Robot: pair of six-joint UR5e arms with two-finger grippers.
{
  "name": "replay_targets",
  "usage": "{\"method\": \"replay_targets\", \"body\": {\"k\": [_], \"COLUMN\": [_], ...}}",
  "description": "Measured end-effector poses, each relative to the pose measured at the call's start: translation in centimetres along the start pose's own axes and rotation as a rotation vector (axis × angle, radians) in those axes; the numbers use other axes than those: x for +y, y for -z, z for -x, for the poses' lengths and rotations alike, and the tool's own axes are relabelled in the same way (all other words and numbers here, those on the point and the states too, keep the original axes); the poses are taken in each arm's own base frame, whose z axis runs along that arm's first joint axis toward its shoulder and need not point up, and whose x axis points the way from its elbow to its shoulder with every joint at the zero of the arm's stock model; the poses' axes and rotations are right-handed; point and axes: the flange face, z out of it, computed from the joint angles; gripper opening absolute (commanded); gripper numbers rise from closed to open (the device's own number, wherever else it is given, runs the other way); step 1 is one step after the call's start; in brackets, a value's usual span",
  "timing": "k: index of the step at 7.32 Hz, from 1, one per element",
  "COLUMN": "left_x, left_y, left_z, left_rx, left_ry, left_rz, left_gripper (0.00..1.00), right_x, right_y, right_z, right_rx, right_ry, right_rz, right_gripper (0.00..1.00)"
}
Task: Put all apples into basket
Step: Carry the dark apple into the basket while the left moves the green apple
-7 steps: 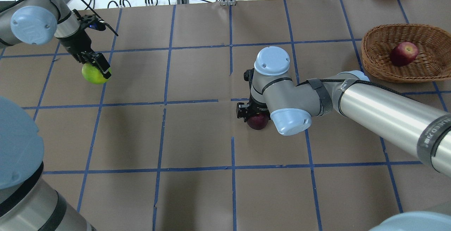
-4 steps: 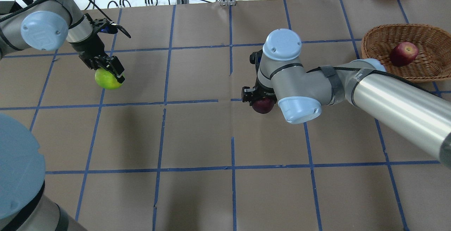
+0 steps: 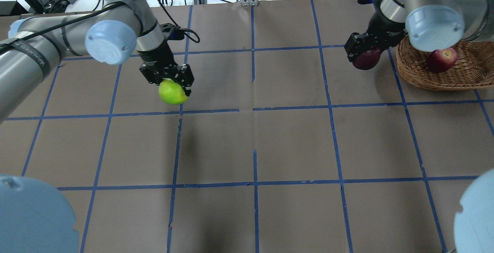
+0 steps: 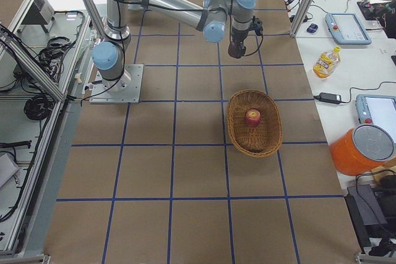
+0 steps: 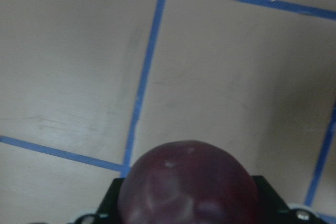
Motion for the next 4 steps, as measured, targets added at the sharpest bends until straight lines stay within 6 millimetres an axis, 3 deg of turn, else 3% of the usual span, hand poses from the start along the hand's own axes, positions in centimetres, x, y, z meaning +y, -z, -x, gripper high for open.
{"method": "replay_targets", "body": {"k": [1,2,3,4], "left_x": [0.0,0.2,0.6,1.0], "left_y": [-1.3,-3.2,-5.1,-7.2], "left_z": [-6.7,-12.2,-16.4,-19.9], "left_rx": [-0.012,-0.013,-0.010,-0.013], "left_ry": [0.022,0.049,0.065,0.052], "left_rz": [-0.060,-0.113,-0.153,-0.185], "left_gripper": [0.00,0.00,0.00,0.00], "right_x": [0.1,1.0,1.4,1.6], "right_y": [-0.3,-1.4,-2.6,-3.5], "right_z": [-6.5,-12.4,-15.5,-17.0], "right_rx": [0.013,0.025,0.023,0.018], "right_ry": [0.130,0.214,0.267,0.317], "right_rz": [-0.010,-0.030,-0.045,-0.055], "right_gripper": [0.34,0.35,0.73,1.00]}}
